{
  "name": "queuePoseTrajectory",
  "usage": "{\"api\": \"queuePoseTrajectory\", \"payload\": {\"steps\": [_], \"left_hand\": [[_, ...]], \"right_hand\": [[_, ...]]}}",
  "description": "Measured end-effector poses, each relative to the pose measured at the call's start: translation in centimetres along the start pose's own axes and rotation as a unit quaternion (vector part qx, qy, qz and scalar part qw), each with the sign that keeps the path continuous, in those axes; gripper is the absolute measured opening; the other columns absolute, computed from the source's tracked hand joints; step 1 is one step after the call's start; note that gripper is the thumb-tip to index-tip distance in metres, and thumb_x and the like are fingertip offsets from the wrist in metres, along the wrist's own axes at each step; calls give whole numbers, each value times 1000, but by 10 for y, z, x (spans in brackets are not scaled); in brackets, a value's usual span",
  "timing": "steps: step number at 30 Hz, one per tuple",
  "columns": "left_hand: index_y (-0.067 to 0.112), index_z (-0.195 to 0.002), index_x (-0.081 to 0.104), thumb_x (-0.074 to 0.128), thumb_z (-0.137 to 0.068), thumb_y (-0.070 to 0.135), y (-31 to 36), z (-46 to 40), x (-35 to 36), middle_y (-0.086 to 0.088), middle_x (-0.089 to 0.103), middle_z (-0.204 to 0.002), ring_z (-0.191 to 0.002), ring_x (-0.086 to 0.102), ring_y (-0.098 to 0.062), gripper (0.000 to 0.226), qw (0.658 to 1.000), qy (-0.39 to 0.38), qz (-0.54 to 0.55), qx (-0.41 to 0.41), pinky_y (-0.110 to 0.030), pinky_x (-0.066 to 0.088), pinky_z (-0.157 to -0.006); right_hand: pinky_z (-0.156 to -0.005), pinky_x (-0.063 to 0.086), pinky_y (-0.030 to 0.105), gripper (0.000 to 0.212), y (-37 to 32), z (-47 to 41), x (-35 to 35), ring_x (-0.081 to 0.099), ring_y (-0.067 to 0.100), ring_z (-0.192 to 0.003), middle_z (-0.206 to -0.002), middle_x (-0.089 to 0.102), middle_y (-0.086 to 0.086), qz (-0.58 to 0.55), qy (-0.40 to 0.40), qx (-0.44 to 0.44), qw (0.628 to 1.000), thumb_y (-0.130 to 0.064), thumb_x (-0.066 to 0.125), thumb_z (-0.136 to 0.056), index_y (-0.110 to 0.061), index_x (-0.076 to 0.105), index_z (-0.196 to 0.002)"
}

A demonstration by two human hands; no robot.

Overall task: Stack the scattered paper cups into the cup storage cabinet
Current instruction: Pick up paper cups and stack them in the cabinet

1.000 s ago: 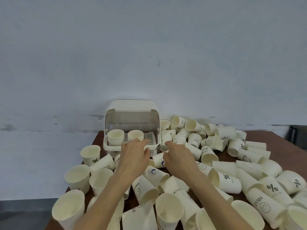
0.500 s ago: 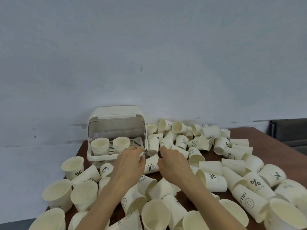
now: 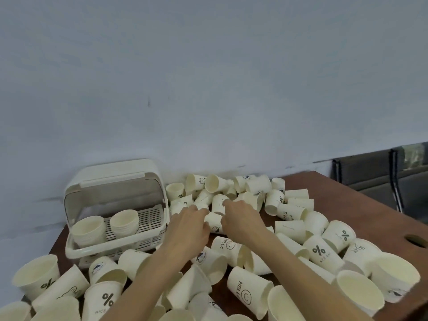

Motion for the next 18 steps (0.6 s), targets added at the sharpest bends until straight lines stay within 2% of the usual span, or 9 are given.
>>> {"api": "queuePoseTrajectory", "payload": {"steps": [5, 8, 11, 15, 18], "left_hand": [[20, -123, 55, 42, -93, 24, 27, -41, 22, -2, 56, -114, -108, 51, -23, 33, 999, -23, -27, 32, -37, 42, -86], [20, -123, 55, 42, -93, 22, 44, -67, 38, -3, 56, -112, -107, 51, -24, 33, 997, -24, -48, 52, -34, 39, -80], [21, -121, 56, 43, -92, 18, 59, -94, 58, -5, 57, -112, -104, 53, -26, 32, 994, -34, -89, 58, -33, 35, -74], [20, -121, 52, 47, -88, 9, 71, -124, 92, -7, 56, -110, -105, 52, -27, 35, 979, -65, -176, 77, -37, 37, -82], [18, -124, 46, 48, -86, 3, 79, -141, 106, -8, 55, -113, -108, 51, -28, 41, 974, -59, -197, 98, -38, 37, -85]], "right_hand": [[-65, 34, 32, 14, 49, -17, -1, 56, 32, -97, -103, 58, 11, 15, -4, 40, 999, -15, 45, -91, -9, 50, -103], [-67, 38, 34, 12, 83, -30, 0, 54, 34, -100, -104, 57, 12, 16, -12, 71, 997, -11, 44, -89, -9, 50, -99], [-70, 41, 34, 19, 118, -49, 2, 56, 33, -100, -108, 58, 13, 24, -16, 96, 995, -9, 44, -88, -7, 52, -104], [-72, 42, 35, 22, 154, -80, 8, 59, 32, -102, -110, 60, 12, 65, -15, 114, 991, -8, 43, -88, -7, 54, -107], [-76, 43, 36, 23, 172, -101, 13, 58, 32, -105, -113, 59, 12, 64, -23, 131, 989, -6, 44, -87, -6, 55, -107]]}}
Point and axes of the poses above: each hand's wrist, its own z-axis away from the middle knuckle, its own x-axis out of the palm, y = z × x, the point moved 5 cm from there along -z, towards the middle knuckle
